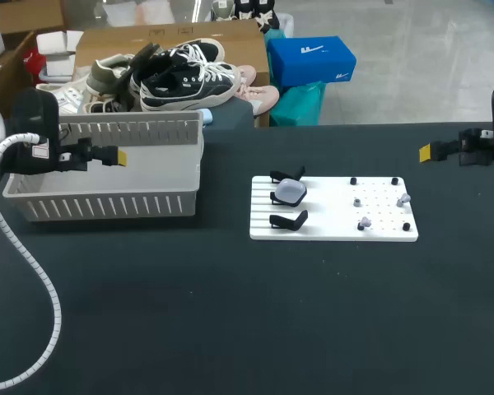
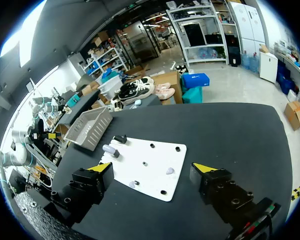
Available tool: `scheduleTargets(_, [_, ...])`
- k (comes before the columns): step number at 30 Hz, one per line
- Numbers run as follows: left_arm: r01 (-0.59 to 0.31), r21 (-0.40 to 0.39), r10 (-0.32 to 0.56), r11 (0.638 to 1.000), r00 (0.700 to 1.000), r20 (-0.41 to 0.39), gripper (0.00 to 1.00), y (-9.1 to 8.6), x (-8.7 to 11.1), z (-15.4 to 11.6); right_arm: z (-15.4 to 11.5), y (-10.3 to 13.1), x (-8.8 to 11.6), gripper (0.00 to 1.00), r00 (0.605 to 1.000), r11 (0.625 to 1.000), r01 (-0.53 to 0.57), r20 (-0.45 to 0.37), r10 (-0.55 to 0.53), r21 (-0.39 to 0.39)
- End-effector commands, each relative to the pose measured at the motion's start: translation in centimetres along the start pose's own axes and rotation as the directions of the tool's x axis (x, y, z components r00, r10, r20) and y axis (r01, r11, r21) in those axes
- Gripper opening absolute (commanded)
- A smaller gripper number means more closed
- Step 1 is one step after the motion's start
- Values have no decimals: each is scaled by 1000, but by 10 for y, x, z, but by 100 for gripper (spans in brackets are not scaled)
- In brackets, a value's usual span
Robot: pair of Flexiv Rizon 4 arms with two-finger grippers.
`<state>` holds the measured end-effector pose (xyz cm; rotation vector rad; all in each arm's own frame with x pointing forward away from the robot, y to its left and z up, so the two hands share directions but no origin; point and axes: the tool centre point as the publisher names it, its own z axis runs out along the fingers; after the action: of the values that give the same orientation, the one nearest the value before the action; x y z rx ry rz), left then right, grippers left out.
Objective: Pick up each earbud case from the left stands, insert the matching earbuds, close the lid, and place the case in the box.
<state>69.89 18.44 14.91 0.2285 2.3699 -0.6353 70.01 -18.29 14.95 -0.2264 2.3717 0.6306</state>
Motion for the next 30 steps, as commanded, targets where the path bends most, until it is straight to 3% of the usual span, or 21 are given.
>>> scheduleTargets(1, [0, -2, 0, 1000, 1000, -6, 100, 0, -1, 0, 0, -1, 0, 100, 1000, 1000, 1, -1, -1, -1])
scheduleTargets(29, [0, -2, 0, 1000, 1000, -6, 100, 0, -1, 0, 0, -1, 0, 100, 1000, 1000, 1, -1, -1, -1])
scheduleTargets(30, [-48, -3, 48, 999, 999, 9, 100, -3, -3, 5, 0, -1, 0, 100, 1000, 1000, 1, -1, -1, -1])
